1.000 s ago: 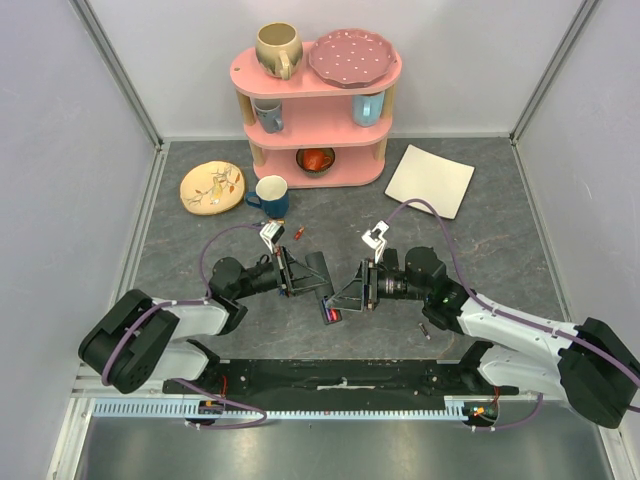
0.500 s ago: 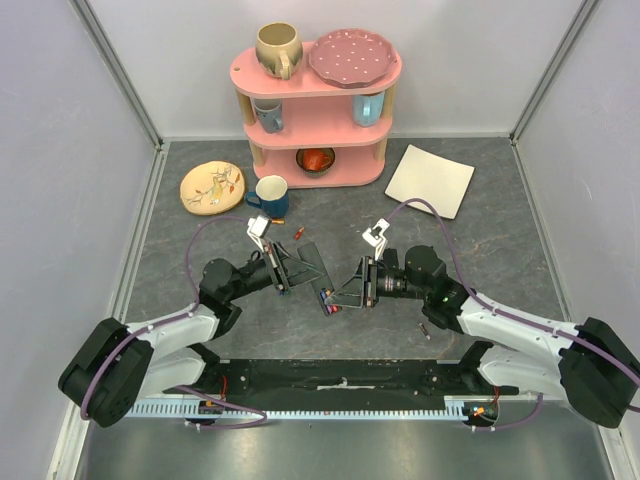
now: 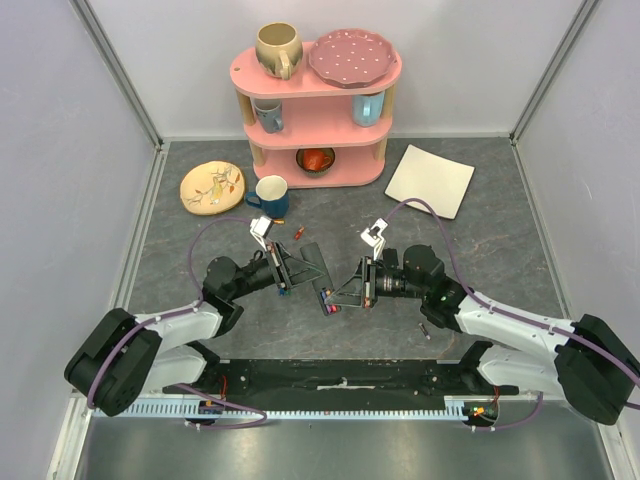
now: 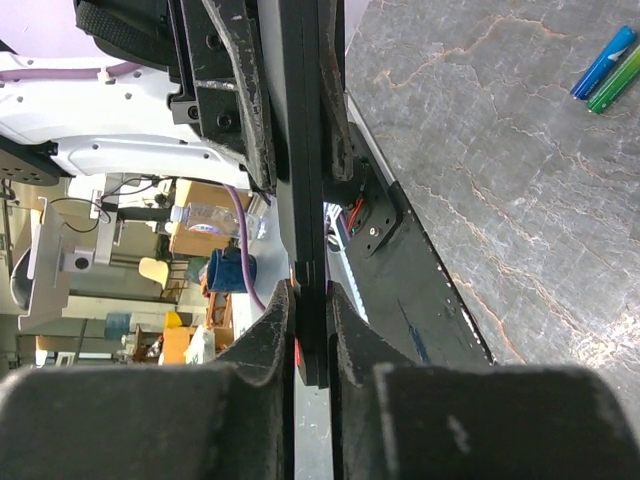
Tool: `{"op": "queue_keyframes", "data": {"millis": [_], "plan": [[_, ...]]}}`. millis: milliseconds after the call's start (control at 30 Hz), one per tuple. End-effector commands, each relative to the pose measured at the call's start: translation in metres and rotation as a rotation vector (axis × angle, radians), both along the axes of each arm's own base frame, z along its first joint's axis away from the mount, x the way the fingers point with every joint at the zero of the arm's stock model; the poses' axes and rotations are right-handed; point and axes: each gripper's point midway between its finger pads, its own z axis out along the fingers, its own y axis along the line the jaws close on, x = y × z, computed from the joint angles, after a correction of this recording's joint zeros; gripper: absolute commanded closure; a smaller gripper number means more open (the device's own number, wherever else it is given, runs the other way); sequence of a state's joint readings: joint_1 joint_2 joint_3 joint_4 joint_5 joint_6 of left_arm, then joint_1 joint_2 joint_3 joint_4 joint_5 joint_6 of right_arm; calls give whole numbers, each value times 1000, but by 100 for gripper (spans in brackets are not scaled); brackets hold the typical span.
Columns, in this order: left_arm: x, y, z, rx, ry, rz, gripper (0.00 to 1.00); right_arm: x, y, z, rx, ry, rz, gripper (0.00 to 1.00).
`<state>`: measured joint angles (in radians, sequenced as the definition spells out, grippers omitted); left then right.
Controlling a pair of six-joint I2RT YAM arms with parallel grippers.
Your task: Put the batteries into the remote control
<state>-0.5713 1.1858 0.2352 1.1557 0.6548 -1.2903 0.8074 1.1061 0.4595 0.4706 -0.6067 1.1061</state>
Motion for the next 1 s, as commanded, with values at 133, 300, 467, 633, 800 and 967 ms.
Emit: {"op": "queue_keyframes", "data": {"millis": [133,300,467,633,800,967], "plan": [[-4,0,26,-64,-82,-16,98,12,-3,6,-19,-36,-47,49],[-4,0,21,-56,-74,-12,98,19,-12,17,-48,-82,-69,37],[-3,1,18,-50,-63,-13,98,32,-34,37,-119,-182,-98,34],[-5,5,9,-42,-43,-9,98,72,-84,22,-472,-331,-273,34],[-8,9,-3,-24,-16,-4,98,120,-165,-44,-975,-307,-590,39],[-15,13,-12,-9,-17,-3,98,130,-173,-98,-1152,-273,-515,45]]}}
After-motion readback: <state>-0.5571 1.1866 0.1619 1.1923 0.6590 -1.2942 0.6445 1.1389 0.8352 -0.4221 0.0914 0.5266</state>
